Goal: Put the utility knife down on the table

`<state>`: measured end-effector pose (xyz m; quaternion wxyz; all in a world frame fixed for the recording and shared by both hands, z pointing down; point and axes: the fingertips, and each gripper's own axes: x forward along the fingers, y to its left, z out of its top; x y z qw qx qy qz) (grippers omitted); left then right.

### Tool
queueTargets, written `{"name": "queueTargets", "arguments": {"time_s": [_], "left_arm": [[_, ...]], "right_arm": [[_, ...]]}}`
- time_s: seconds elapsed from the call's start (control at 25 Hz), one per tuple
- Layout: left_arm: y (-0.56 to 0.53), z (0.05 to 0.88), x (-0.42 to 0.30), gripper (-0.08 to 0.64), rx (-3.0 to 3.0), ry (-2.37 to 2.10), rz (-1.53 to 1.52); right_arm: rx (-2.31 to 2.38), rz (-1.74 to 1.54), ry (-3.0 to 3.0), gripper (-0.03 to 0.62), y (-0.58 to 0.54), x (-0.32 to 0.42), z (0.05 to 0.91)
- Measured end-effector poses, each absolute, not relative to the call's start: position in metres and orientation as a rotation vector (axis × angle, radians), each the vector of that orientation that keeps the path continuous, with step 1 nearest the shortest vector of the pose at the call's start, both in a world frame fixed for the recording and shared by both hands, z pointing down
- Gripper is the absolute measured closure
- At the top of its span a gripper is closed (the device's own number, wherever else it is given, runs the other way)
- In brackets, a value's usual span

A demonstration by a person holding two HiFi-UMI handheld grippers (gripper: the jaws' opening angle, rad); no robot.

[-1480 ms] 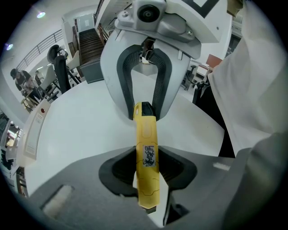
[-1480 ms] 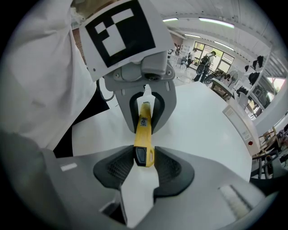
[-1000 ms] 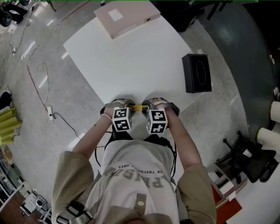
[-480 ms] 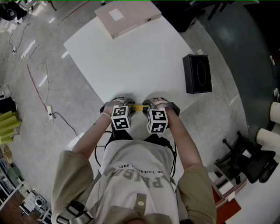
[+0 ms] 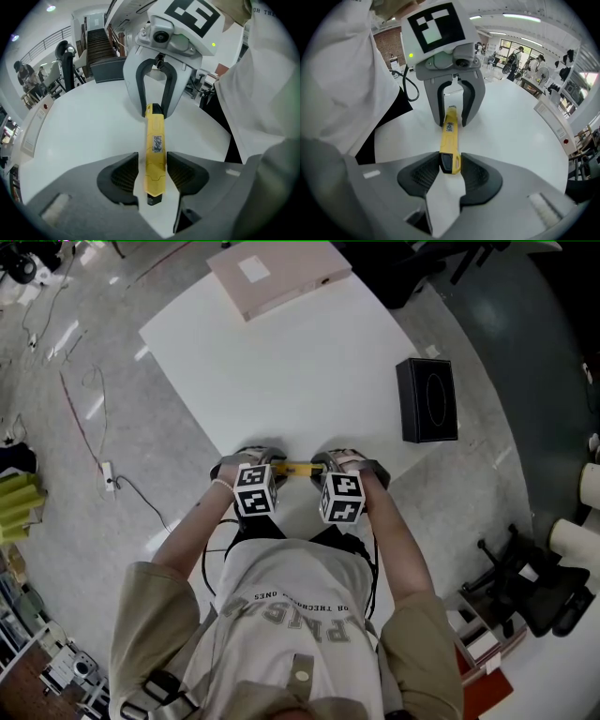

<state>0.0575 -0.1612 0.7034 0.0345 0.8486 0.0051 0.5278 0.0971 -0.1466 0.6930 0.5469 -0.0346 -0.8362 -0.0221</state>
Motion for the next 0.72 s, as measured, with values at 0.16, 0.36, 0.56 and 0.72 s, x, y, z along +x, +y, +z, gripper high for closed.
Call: {"name": "queueTargets", "arguments": {"time_s": [0.16,0.36,0.56,0.72], "left_arm": [[-0.162,0.703,0.052,0.360,2.601,-0.005,1.614],[-0.161,0.703,0.048,0.361,2.587,-0.010,1.600],[-0.160,0.704,0.044,0.361,2.571,0.002,1.617],[-0.159,0.704,0.043,0.361,2.568,-0.004,1.612]], "right_arm": [[-0.084,-0.048,-1.983,0.448,-0.147,0.098,0.697],[-0.091,-0.041,-1.981,0.448,-0.146,0.100,0.700],[-0.099,-0.038,-1.970,0.448,-0.146,0.102,0.706],[-0.105,-0.030,-1.961,0.448,-0.145,0.104,0.709]]}}
